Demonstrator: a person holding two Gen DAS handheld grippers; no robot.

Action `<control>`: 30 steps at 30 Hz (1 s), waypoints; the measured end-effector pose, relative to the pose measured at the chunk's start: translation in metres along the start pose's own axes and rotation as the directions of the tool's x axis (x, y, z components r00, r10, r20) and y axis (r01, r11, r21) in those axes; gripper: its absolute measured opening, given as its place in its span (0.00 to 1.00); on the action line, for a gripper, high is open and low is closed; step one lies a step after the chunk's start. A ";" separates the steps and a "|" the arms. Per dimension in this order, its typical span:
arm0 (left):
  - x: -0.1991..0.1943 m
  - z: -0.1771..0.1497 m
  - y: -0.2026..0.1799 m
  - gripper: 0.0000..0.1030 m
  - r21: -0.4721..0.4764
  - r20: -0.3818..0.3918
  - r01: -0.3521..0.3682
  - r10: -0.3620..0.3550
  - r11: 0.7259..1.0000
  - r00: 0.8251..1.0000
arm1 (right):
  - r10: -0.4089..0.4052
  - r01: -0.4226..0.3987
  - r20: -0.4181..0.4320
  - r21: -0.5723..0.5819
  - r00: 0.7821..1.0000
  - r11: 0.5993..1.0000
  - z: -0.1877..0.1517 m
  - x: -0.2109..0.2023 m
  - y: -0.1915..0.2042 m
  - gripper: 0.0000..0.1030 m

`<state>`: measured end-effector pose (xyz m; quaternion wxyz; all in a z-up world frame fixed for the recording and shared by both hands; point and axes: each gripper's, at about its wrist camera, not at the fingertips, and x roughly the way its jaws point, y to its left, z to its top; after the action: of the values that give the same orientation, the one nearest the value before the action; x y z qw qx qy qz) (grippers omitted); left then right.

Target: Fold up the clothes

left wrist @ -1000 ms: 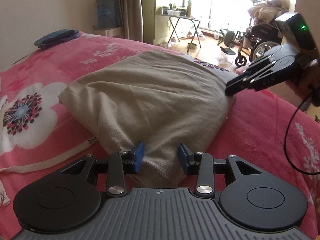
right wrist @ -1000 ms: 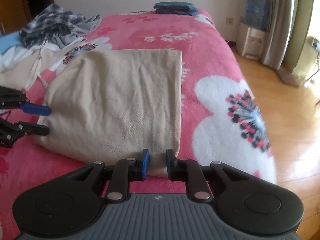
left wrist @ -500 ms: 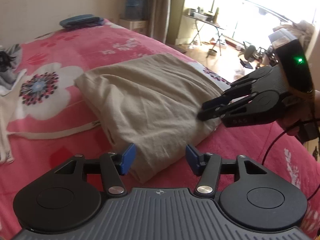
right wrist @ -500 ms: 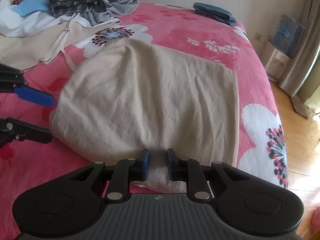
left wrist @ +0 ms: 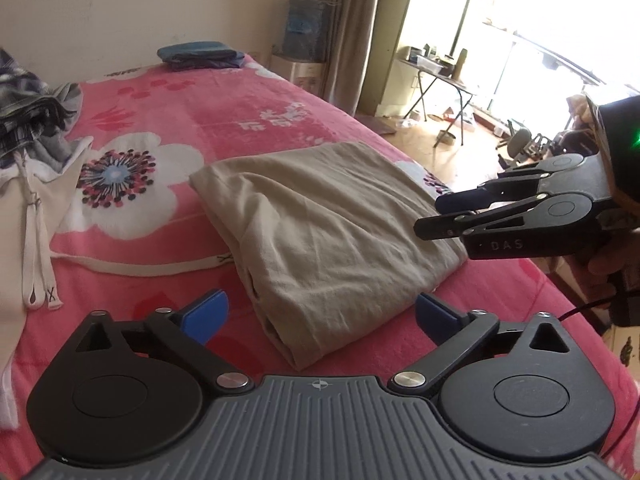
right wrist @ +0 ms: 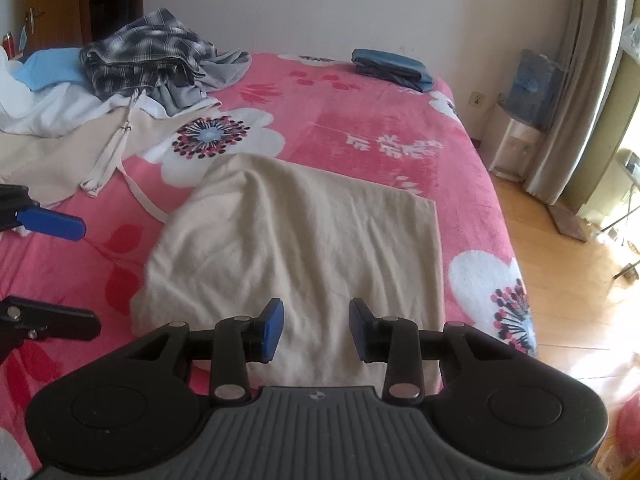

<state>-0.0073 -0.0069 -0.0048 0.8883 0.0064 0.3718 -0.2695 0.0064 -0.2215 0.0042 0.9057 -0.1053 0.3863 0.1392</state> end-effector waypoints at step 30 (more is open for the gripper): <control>0.003 -0.001 0.001 1.00 -0.092 -0.069 -0.028 0.021 0.995 0.997 | 0.024 -0.025 0.007 0.192 1.000 0.981 -0.016 0.002 -0.009 0.58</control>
<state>-0.0056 -0.0070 -0.0071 0.8778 -0.0210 0.4136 -0.2407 0.0000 -0.2345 -0.0079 0.9107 -0.0124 0.3971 0.1126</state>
